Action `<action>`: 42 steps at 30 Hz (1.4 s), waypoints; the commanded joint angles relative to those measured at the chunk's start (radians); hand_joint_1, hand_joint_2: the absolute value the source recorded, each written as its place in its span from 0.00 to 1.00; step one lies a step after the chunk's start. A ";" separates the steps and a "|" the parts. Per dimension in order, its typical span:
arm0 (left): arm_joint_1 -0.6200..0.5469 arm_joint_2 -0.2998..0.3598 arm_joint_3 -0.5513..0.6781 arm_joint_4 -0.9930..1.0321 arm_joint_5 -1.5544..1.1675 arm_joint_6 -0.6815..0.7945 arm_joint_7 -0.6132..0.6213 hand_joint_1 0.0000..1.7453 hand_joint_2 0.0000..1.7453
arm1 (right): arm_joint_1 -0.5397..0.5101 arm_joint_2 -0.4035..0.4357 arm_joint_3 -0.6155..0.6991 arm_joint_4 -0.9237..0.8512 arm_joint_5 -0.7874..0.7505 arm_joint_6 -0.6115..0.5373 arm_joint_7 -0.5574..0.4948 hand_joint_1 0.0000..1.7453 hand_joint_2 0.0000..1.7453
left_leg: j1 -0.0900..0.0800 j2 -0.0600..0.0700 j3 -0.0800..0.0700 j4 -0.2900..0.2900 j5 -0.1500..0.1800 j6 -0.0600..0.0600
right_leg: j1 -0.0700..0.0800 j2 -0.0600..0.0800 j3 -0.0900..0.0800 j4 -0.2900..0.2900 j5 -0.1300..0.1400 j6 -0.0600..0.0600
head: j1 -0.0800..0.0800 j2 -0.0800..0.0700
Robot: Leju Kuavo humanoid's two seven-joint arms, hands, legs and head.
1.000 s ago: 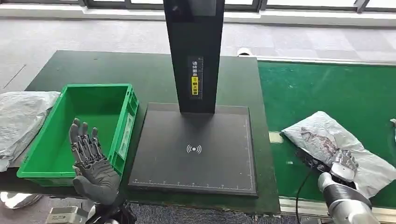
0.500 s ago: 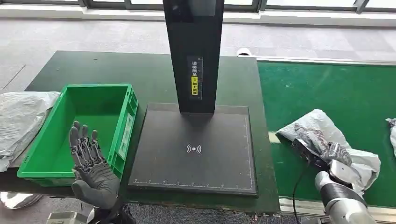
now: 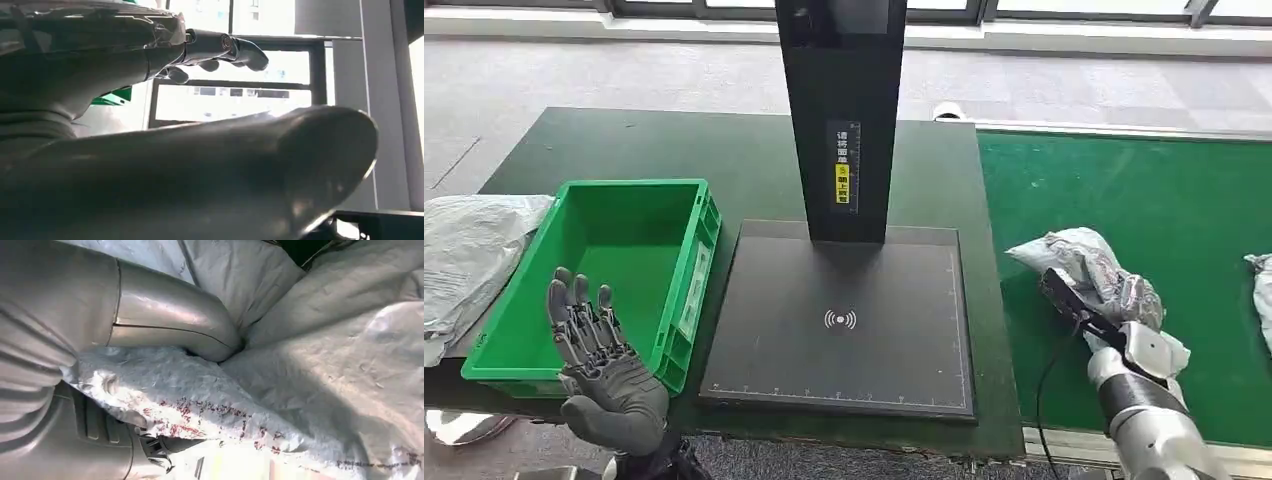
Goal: Moved the parcel from conveyor to table for the left to box.
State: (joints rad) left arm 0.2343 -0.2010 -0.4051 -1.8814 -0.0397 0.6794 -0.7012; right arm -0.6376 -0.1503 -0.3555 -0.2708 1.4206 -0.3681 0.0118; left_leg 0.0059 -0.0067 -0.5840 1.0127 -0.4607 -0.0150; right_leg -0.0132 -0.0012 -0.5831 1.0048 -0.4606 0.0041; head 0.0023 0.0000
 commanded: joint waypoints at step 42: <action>-0.074 -0.071 0.037 0.159 0.006 -0.256 0.003 0.00 0.00 | 0.285 0.350 0.828 -0.567 -0.837 -0.105 -0.674 1.00 1.00 | 0.004 0.008 0.006 -0.004 -0.003 -0.005 | 0.004 0.007 0.003 -0.003 -0.003 -0.005 | 0.000 0.000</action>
State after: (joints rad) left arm 0.1838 -0.2304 -0.3708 -1.7872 -0.0221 0.3795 -0.7008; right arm -0.1051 0.0983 0.3485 -1.3088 0.6093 -0.5114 -0.6401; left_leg 0.0094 -0.0048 -0.5815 1.0116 -0.4649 -0.0204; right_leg -0.0094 0.0001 -0.5826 1.0054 -0.4662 -0.0008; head 0.0023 0.0000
